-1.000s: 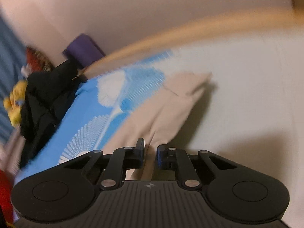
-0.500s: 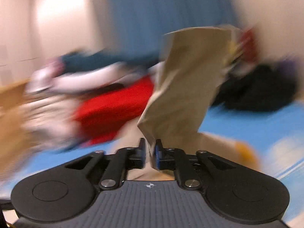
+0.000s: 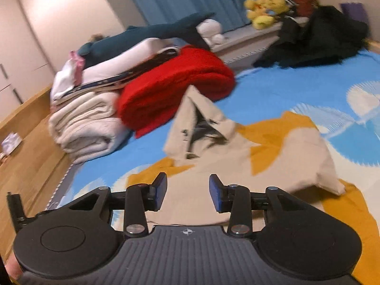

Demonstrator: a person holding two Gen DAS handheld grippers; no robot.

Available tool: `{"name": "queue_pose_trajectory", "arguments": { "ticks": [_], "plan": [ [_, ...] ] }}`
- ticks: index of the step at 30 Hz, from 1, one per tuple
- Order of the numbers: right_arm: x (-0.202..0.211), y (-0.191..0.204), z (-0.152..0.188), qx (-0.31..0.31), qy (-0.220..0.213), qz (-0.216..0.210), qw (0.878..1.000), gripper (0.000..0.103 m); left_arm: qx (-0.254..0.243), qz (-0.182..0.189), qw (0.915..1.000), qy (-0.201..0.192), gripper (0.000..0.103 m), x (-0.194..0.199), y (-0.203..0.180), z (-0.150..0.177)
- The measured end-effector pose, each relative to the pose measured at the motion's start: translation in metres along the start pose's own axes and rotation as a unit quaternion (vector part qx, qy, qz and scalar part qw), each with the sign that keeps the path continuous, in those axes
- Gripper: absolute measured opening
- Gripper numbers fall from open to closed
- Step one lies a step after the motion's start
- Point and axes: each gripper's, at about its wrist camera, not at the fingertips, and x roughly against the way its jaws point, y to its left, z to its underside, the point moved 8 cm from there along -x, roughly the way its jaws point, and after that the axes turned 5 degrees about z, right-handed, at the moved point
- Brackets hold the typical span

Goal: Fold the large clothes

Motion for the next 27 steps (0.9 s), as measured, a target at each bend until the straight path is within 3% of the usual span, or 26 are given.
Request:
{"name": "queue_pose_trajectory", "arguments": {
  "ticks": [4,9,13,16,20,24,27],
  "plan": [
    [-0.028,-0.029,0.015,-0.033,0.020,0.034,0.999,0.042,0.027,0.009,0.9995,0.016,0.019,-0.028,0.009,0.014],
    [-0.056,-0.034,0.016,0.000,0.026,0.051,0.998,0.042,0.062,0.039,0.9967,0.034,0.019,-0.058,0.012,0.027],
    [-0.067,-0.050,0.015,-0.057,0.047,0.062,0.995,0.042,0.099,0.060,0.9926,0.038,0.021,-0.080,0.014,0.034],
    [-0.070,-0.049,0.013,-0.065,0.048,0.061,0.995,0.042,0.128,0.064,0.9888,0.043,0.023,-0.095,0.017,0.040],
    [-0.073,-0.049,0.012,-0.064,0.052,0.057,0.995,0.042,0.183,0.057,0.9798,0.058,0.038,-0.113,0.031,0.050],
    [-0.078,-0.054,0.014,-0.081,0.061,0.058,0.993,0.042,0.227,0.063,0.9701,0.056,0.040,-0.123,0.040,0.053],
    [-0.082,-0.055,0.015,-0.081,0.066,0.060,0.993,0.042,0.236,0.065,0.9684,0.048,0.040,-0.129,0.040,0.052]
  ]
}}
